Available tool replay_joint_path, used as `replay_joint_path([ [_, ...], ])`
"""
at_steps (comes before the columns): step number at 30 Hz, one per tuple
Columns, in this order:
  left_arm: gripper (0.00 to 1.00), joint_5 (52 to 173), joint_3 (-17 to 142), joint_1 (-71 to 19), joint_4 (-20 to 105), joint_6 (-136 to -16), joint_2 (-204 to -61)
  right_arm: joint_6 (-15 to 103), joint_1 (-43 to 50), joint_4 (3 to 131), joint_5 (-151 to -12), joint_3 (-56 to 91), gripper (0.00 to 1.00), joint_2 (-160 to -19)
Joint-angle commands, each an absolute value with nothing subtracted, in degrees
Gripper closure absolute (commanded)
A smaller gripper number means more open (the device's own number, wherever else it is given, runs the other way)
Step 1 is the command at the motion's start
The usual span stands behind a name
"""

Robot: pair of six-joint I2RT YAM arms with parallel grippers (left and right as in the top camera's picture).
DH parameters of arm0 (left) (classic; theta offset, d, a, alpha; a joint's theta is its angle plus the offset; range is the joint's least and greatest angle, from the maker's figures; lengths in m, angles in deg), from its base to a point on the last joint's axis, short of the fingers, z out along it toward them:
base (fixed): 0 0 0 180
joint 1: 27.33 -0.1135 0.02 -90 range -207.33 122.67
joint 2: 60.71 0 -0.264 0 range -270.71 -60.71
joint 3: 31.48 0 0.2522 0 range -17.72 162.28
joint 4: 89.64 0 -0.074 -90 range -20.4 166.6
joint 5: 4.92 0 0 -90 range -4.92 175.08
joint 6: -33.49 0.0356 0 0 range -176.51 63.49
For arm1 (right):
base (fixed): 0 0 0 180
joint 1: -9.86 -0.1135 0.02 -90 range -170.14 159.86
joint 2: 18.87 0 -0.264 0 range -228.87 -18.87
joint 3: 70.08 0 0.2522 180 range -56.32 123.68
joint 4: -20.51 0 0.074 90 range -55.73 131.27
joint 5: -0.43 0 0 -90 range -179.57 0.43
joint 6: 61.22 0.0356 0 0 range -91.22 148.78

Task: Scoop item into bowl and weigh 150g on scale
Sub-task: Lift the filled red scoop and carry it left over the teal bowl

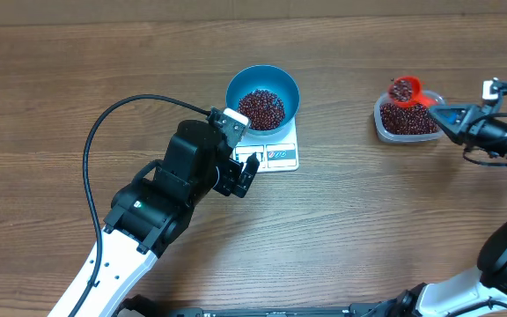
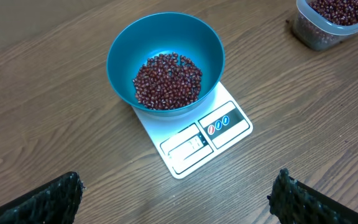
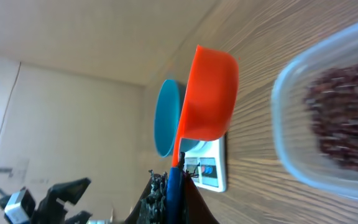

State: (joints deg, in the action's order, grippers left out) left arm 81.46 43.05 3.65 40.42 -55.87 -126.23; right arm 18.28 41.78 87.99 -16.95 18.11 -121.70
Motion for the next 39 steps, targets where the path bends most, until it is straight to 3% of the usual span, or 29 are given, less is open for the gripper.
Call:
replay_joint_path([
  [1,0.00,81.55,42.85,3.43,40.44,-54.77,-126.34,18.32,37.65,87.90,-13.98,19.45,0.96,-121.52],
  [7,0.00,81.53,42.85,3.43,40.44,-54.77,-126.34,22.52,29.50,83.64,-14.02,21.72,0.96,-121.52],
  [16,0.00,81.55,42.85,3.43,40.46,-54.77,-126.34,37.08,17.85,63.02,-16.43,22.05,0.96,-121.52],
  [24,0.01,81.55,42.85,3.43,40.46,-54.77,-126.34,37.27,10.83,53.71,-26.09,22.05,0.96,-121.52],
  [39,0.00,81.55,42.85,3.43,40.44,-54.77,-126.34,10.37,2.20,57.58,-42.83,22.03,0.96,-121.52],
])
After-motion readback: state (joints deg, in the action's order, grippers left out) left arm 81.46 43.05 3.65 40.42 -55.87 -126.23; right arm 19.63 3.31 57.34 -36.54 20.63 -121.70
